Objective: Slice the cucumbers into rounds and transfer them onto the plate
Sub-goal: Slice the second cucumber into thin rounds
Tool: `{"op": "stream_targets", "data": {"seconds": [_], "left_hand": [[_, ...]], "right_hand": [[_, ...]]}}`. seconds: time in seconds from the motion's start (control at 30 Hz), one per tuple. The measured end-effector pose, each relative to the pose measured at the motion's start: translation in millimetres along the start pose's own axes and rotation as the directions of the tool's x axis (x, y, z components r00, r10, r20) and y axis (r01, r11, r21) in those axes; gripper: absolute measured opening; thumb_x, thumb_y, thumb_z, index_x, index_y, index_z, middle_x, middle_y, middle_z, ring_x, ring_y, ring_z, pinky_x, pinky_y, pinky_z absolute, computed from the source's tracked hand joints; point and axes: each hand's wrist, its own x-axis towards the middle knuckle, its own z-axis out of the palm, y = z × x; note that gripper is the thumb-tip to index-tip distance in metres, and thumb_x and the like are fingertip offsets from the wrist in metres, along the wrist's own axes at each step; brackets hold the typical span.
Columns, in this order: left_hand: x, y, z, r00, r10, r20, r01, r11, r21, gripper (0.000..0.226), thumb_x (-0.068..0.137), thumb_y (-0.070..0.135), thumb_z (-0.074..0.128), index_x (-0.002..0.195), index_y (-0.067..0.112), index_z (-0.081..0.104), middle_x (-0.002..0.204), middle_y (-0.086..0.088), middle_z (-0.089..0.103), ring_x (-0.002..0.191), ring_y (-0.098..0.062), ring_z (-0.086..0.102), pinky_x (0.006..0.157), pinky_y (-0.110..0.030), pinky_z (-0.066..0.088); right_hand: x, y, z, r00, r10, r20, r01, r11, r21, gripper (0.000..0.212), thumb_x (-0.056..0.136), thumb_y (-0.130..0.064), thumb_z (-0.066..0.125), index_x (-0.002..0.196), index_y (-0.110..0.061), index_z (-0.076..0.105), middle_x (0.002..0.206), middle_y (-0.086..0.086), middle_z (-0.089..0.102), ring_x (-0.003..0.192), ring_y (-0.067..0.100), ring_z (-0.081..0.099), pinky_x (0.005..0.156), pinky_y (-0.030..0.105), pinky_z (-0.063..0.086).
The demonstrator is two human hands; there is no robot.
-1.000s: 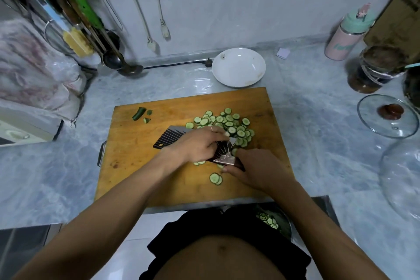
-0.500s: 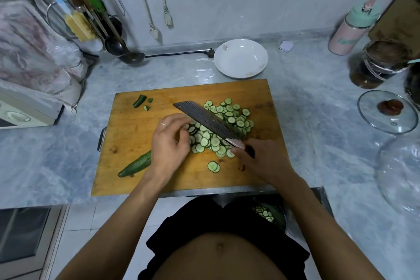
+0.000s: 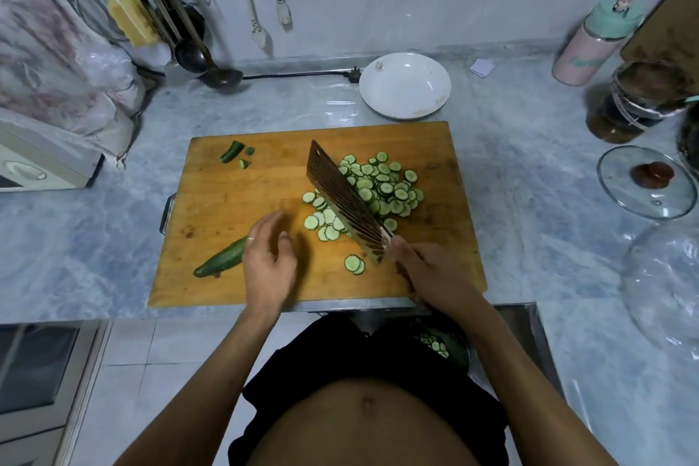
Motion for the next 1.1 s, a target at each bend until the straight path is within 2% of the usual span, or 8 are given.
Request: {"op": "stream_targets", "data": {"seconds": [0.1, 0.2, 0.4, 0.53, 0.7, 0.83, 0.97, 1.1], "left_hand": [[-15, -13, 9, 0.973, -0.231, 0.006, 0.231, 0.970, -0.075, 0.046, 0.099, 0.014, 0.045, 0.144, 0.024, 0.045, 0.145, 0.001, 0.047, 0.132, -0.020, 0.044, 0.113, -0.045, 0.034], [-23, -15, 13, 0.944, -0.327, -0.034, 0.318, 0.934, -0.162, 0.048, 0.101, 0.019, 0.041, 0.148, 0.028, 0.036, 0.152, 0.003, 0.040, 0.139, -0.017, 0.036, 0.117, -0.044, 0.028], [-18, -10, 1, 0.991, -0.124, -0.055, 0.125, 0.992, 0.025, 0.043, 0.100, 0.012, 0.042, 0.143, 0.012, 0.046, 0.148, -0.007, 0.042, 0.136, -0.021, 0.035, 0.114, -0.034, 0.028], [-13, -24, -4, 0.998, -0.001, 0.066, -0.008, 0.990, 0.137, 0.047, 0.093, 0.019, 0.040, 0.137, 0.007, 0.052, 0.142, -0.011, 0.049, 0.132, -0.024, 0.041, 0.112, -0.038, 0.033], [-10, -23, 12, 0.960, 0.175, 0.217, -0.238, 0.918, 0.316, 0.050, 0.087, 0.015, 0.047, 0.136, 0.008, 0.053, 0.142, -0.012, 0.049, 0.130, -0.030, 0.042, 0.109, -0.051, 0.035], [0, -23, 10, 0.974, 0.169, 0.150, -0.215, 0.892, 0.397, 0.052, 0.085, 0.017, 0.050, 0.136, 0.009, 0.052, 0.144, -0.013, 0.045, 0.133, -0.031, 0.034, 0.113, -0.051, 0.027], [10, -33, -4, 0.993, 0.066, 0.097, -0.109, 0.822, 0.559, 0.057, 0.085, 0.031, 0.046, 0.139, 0.012, 0.049, 0.147, -0.015, 0.041, 0.138, -0.034, 0.028, 0.115, -0.056, 0.010], [8, -40, -10, 0.995, -0.102, -0.002, 0.080, 0.768, 0.635, 0.067, 0.079, 0.043, 0.044, 0.140, 0.013, 0.045, 0.146, -0.017, 0.040, 0.136, -0.036, 0.029, 0.112, -0.062, 0.011]], "right_hand": [[1, -4, 1, 0.964, 0.161, 0.213, -0.210, 0.951, 0.229, 0.054, 0.099, -0.059, 0.038, 0.075, -0.014, 0.055, 0.059, 0.002, 0.050, 0.045, 0.013, 0.041, 0.044, 0.024, 0.033], [6, 0, 5, 0.924, 0.219, 0.314, -0.291, 0.935, 0.204, 0.056, 0.100, -0.058, 0.038, 0.081, -0.009, 0.055, 0.057, 0.001, 0.048, 0.043, 0.012, 0.037, 0.044, 0.024, 0.032], [16, 16, 10, 0.893, 0.268, 0.361, -0.350, 0.918, 0.186, 0.057, 0.100, -0.058, 0.037, 0.080, -0.008, 0.055, 0.057, 0.002, 0.047, 0.043, 0.013, 0.036, 0.044, 0.023, 0.031], [30, 15, -8, 0.932, 0.250, 0.262, -0.278, 0.958, 0.072, 0.058, 0.101, -0.058, 0.035, 0.080, -0.009, 0.057, 0.058, 0.003, 0.050, 0.043, 0.012, 0.040, 0.043, 0.022, 0.035], [53, 5, -32, 0.980, 0.103, 0.172, -0.073, 0.982, -0.172, 0.064, 0.103, -0.054, 0.029, 0.065, -0.007, 0.053, 0.054, 0.002, 0.053, 0.039, 0.008, 0.044, 0.042, 0.018, 0.039], [64, 6, -31, 0.988, 0.011, 0.157, 0.041, 0.946, -0.321, 0.076, 0.102, -0.054, 0.025, 0.073, 0.006, 0.061, 0.055, 0.006, 0.055, 0.040, 0.005, 0.046, 0.046, 0.015, 0.040], [69, 9, -30, 0.988, -0.038, 0.148, 0.095, 0.911, -0.402, 0.078, 0.102, -0.053, 0.021, 0.074, 0.008, 0.060, 0.055, 0.007, 0.052, 0.045, 0.011, 0.047, 0.054, 0.028, 0.041], [72, 4, -34, 0.994, -0.059, 0.093, 0.094, 0.897, -0.432, 0.066, 0.104, -0.049, 0.022, 0.062, -0.009, 0.055, 0.053, -0.002, 0.051, 0.044, 0.001, 0.049, 0.052, 0.019, 0.035]]}}
